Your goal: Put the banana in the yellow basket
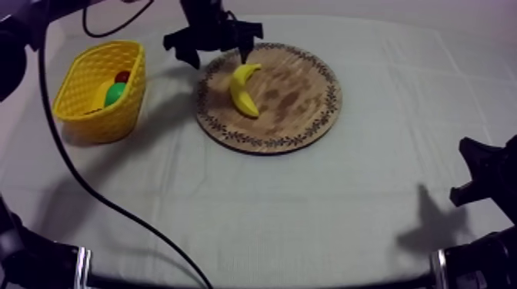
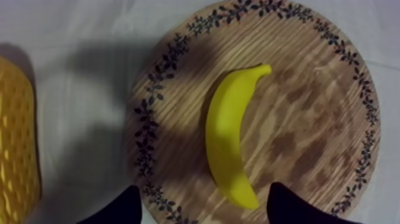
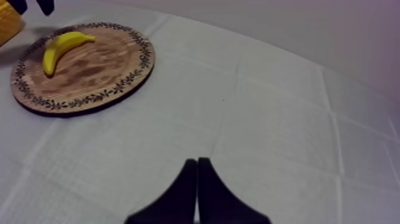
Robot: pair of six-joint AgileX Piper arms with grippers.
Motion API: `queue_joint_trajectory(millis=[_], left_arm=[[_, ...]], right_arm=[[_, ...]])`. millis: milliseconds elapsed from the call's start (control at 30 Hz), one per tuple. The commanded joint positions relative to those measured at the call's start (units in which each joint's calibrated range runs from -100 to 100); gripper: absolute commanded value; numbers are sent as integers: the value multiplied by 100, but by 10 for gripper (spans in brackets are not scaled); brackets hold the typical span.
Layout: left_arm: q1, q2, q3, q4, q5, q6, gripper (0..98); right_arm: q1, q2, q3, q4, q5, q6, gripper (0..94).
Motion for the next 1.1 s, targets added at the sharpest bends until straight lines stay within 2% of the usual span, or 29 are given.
queue_joint_trajectory(millis=[0, 467, 833, 1067], left_arm=[[2, 190, -77, 8, -33, 8, 765], [-3, 1345, -773, -16, -252, -14, 741], [-3, 1693, -1173, 3, -470, -24, 693], [10, 1726, -1203, -11, -605, -94, 510]], right_arm=[[0, 0, -3, 0, 4, -2, 3], [0, 0, -3, 0, 4, -2, 3], [0, 0, -3, 0, 4, -2, 3], [0, 0, -3, 0, 4, -2, 3]])
